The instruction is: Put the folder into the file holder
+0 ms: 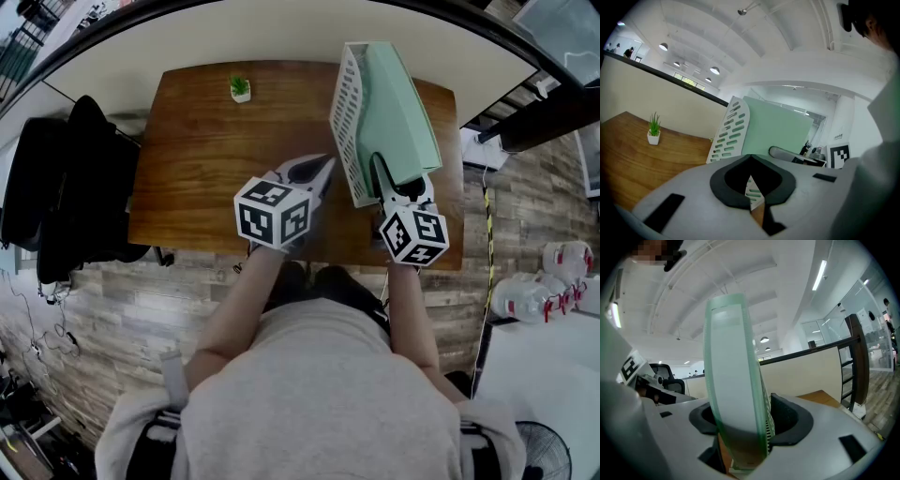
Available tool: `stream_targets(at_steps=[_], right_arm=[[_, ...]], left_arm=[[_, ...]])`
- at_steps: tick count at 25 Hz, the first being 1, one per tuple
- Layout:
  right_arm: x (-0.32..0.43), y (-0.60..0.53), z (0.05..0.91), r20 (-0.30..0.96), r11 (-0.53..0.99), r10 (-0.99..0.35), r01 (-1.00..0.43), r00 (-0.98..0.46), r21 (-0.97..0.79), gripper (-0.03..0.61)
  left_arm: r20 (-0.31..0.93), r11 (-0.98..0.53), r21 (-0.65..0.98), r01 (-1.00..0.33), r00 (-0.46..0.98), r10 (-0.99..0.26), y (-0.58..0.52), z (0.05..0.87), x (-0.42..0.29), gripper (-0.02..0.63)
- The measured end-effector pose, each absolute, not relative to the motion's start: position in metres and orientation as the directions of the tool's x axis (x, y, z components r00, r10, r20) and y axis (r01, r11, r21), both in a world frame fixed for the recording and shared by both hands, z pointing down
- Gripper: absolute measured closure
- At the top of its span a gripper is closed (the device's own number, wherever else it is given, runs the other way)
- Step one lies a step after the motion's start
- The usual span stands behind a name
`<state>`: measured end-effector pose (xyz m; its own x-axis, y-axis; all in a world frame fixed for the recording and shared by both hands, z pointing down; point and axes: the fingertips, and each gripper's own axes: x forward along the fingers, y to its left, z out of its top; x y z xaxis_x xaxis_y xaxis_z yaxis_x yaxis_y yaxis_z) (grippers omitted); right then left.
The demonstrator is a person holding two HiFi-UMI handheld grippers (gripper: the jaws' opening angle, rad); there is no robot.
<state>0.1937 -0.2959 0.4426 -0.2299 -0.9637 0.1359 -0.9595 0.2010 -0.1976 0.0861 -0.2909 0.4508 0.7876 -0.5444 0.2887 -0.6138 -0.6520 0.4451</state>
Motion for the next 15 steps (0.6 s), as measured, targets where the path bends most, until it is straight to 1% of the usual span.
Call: stream_targets(at_steps=[5, 10, 15], right_arm=[[0.196, -0.290, 0.444, 0.141, 0.192, -0.964, -0.958, -0.225, -0.212, 0.298], [0.198, -0.280, 0.445, 0.143, 0.179, -0.966, -0.959, -0.213, -0.222, 0.299], [0.199, -0.267, 0.448, 0.156, 0.163, -0.966, -0.958, -0.204, -0.237, 0.306]], left_arm=[[0.295, -0.655, 0.448, -0.608, 0.792, -0.534, -0.286, 0.454, 0.087, 0.600], [0.290, -0.660, 0.449, -0.602, 0.797, -0.530, -0.281, 0.455, 0.089, 0.600], [0.302, -0.670, 0.462, -0.581, 0.813, -0.497, -0.272, 0.462, 0.095, 0.600]])
